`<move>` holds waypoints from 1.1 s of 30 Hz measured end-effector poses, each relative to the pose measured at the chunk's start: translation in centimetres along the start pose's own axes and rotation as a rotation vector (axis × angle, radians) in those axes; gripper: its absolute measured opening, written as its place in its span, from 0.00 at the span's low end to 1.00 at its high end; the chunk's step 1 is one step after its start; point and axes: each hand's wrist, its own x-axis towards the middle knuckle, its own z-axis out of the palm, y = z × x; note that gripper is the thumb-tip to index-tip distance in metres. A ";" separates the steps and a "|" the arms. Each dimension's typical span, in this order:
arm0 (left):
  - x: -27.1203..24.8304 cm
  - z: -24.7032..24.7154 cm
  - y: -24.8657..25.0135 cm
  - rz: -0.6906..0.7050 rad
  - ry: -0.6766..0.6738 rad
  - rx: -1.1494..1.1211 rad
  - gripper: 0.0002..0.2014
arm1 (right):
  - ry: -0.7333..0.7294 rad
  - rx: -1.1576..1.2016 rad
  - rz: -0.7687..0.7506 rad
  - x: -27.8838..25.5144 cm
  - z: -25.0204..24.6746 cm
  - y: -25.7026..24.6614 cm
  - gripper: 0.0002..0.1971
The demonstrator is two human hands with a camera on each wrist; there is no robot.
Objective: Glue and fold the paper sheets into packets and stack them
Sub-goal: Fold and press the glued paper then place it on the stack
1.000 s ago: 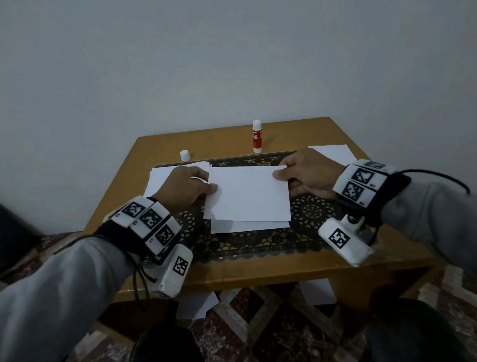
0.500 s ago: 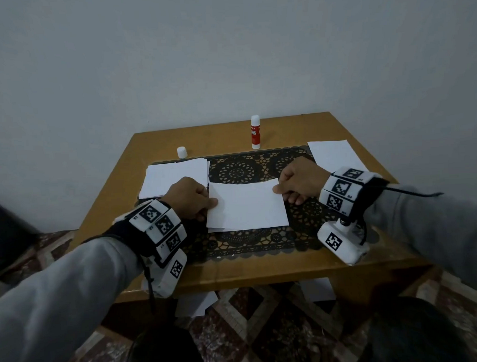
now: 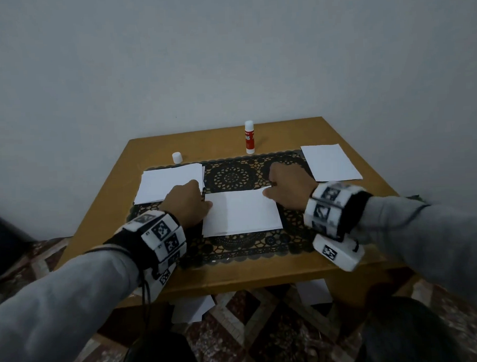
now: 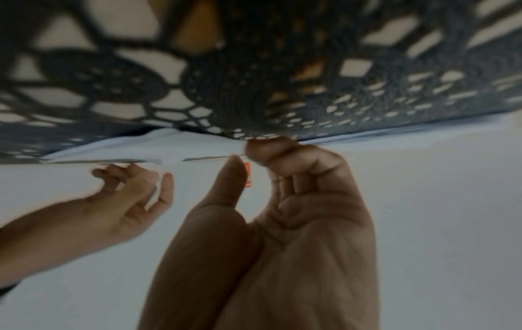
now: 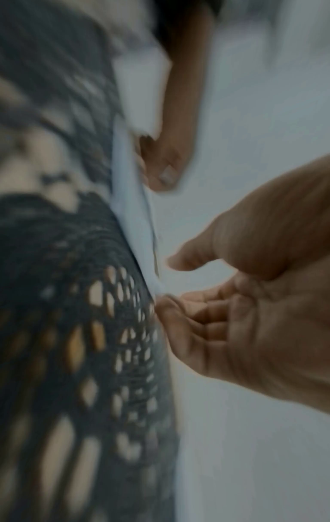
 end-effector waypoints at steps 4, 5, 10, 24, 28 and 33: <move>-1.7 0.1 0.9 0.352 -0.011 0.164 0.25 | -0.116 -0.266 -0.308 -3.1 1.5 -2.4 0.28; -1.9 0.2 1.2 0.397 -0.121 0.239 0.29 | -0.214 -0.288 -0.319 -3.3 1.8 -2.8 0.33; -1.7 0.6 0.0 0.339 -0.472 0.412 0.34 | -0.483 -0.442 -0.308 -3.3 2.1 -1.9 0.47; -2.3 -0.2 -0.9 0.320 -0.524 0.426 0.34 | -0.501 -0.529 -0.241 -4.0 0.7 0.4 0.48; -2.2 -0.1 -0.8 0.309 -0.516 0.431 0.34 | -0.590 -0.555 -0.450 -5.9 1.8 -1.0 0.50; -2.3 0.0 -0.9 0.310 -0.504 0.414 0.34 | -0.497 -0.506 -0.272 -2.7 1.2 -1.3 0.48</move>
